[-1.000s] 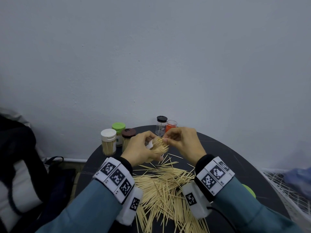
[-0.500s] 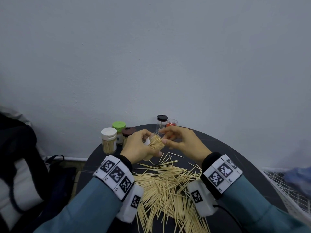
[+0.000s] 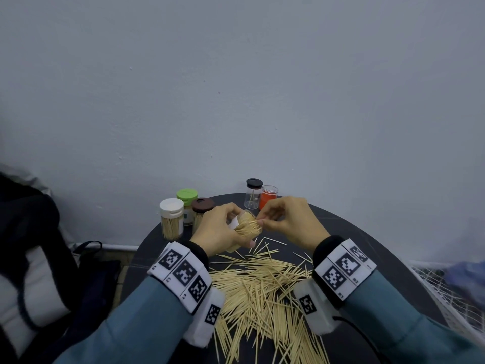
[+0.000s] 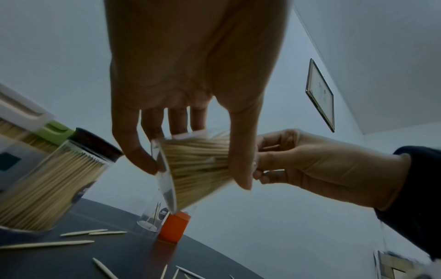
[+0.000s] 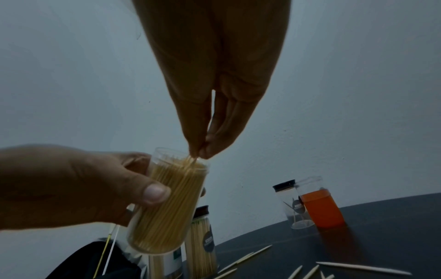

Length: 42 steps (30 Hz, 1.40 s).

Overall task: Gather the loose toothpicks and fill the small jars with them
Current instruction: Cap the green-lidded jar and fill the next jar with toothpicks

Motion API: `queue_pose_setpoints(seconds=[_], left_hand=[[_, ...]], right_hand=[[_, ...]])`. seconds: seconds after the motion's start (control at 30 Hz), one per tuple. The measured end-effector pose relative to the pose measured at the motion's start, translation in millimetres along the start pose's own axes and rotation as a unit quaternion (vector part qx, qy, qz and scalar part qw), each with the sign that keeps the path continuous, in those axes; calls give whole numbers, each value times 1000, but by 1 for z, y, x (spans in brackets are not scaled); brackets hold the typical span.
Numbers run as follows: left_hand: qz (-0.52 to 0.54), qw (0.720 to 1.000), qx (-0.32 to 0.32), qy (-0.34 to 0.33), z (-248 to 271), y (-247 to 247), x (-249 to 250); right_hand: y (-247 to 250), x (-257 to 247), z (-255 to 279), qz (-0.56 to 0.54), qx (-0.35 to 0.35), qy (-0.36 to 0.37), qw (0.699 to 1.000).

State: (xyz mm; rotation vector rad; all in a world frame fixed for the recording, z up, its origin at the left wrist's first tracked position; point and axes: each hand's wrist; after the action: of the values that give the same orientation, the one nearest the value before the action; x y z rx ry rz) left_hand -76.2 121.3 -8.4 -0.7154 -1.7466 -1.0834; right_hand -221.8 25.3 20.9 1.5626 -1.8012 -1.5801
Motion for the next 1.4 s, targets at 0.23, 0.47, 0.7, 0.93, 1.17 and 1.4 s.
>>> queue_pose_setpoints(seconds=[0.23, 0.47, 0.7, 0.93, 1.17, 1.4], left_hand=[[-10, 1000, -12, -4, 0, 0, 1], [-20, 1000, -21, 0, 3, -2, 4], [6, 1000, -11, 0, 4, 0, 7], [26, 999, 18, 10, 1, 5, 4], [16, 1000, 14, 16, 1, 7, 4], [8, 1000, 8, 19, 2, 6, 5]], right_hand=[[-2, -1, -1, -22, -9, -11, 1000], [-5, -2, -4, -59, 14, -36, 998], [-3, 6, -3, -173, 1, -43, 984], [-14, 31, -5, 185, -215, -98, 954], [-42, 31, -5, 309, -350, -104, 878], [-45, 19, -6, 330, -367, -79, 866]])
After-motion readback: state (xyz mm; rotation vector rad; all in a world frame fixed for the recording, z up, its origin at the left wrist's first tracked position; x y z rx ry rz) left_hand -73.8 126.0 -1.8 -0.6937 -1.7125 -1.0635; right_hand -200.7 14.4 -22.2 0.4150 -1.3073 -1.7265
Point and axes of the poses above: each hand's wrist, its own z-axis away from the middle knuckle, its own y-axis out of the back of the hand, x = y × z, and after that the axes turned 11 degrees about z, right-handed
